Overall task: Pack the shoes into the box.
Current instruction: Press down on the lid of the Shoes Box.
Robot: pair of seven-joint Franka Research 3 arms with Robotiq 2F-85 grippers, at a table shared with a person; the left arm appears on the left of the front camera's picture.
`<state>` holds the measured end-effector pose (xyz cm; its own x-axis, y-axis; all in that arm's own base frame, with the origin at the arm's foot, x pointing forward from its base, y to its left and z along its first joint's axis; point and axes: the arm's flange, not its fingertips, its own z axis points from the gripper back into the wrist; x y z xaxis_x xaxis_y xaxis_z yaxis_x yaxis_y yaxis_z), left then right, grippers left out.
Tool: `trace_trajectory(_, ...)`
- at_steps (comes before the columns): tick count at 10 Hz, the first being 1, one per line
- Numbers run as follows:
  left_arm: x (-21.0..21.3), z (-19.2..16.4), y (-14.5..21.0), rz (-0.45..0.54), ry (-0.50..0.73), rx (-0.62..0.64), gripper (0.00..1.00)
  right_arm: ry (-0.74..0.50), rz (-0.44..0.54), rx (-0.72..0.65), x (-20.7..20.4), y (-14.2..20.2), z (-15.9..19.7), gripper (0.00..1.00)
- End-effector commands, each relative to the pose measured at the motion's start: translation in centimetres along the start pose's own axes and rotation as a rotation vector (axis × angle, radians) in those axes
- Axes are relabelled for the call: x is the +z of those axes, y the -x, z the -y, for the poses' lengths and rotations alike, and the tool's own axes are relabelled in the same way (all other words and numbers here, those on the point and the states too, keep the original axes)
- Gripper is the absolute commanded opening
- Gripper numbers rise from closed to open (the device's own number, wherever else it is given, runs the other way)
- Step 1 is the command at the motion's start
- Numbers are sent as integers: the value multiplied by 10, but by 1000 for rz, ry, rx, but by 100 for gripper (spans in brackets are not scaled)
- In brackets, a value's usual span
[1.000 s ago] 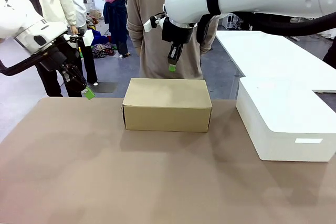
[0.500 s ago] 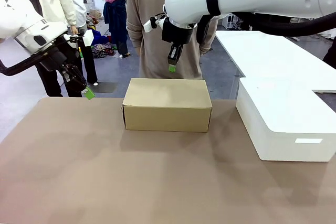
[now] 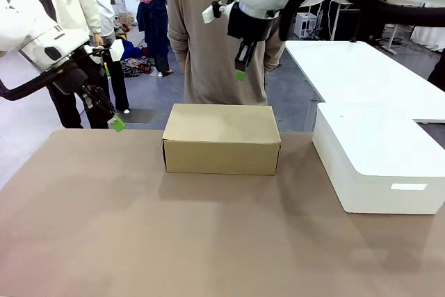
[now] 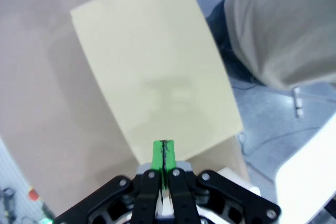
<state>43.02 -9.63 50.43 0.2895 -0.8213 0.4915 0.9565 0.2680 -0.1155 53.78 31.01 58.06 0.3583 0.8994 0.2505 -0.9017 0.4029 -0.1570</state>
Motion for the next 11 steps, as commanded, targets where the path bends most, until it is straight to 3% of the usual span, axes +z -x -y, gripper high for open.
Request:
trace_trajectory(1, 2, 0, 0, -13, -6, 7, 0, -14, 28, -29, 14, 62, -33, 0)
trace_trajectory(7, 2, 0, 0, -13, -6, 7, 0, 23, 97, -202, 18, 204, -106, 0)
trace_trajectory(11, 2, 0, 0, -13, -6, 7, 0, 18, 118, -290, -5, 242, -120, 0)
